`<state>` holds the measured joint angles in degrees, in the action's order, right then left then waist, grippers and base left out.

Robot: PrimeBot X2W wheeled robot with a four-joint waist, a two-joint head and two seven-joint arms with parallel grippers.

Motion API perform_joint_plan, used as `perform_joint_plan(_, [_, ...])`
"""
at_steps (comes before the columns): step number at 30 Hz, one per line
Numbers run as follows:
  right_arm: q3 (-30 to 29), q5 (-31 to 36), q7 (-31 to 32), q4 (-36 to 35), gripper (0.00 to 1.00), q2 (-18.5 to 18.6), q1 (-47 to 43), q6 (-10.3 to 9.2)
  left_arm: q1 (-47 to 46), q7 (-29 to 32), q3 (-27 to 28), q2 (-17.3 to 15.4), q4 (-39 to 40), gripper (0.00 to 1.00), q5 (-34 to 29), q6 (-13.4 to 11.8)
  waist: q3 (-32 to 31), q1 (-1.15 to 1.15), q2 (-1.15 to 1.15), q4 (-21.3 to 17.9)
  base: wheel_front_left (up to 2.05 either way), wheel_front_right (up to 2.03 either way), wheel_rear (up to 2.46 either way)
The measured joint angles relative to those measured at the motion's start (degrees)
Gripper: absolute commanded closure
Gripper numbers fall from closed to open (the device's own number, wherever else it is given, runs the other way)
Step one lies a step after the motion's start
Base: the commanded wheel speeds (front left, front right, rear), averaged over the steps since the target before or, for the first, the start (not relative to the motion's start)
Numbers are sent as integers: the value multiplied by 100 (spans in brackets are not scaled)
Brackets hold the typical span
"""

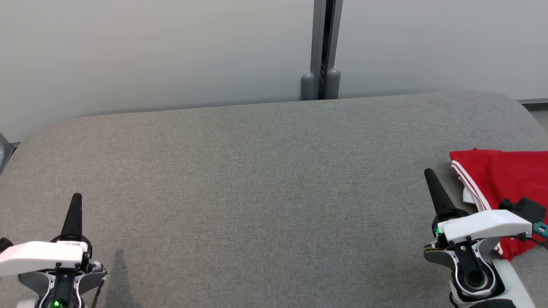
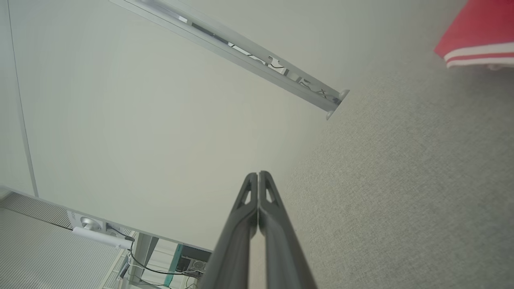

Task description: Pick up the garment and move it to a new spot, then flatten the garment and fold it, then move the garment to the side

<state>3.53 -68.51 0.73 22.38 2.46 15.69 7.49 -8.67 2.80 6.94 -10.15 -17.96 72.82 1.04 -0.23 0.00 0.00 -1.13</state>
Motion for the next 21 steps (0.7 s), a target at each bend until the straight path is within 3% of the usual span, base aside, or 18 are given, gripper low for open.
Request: perform_joint_plan(21, [86,-1205,26,399,100,8,370,-1,-241,330,492,266,-222,100,802,293,46,0,0,50,0,0,0])
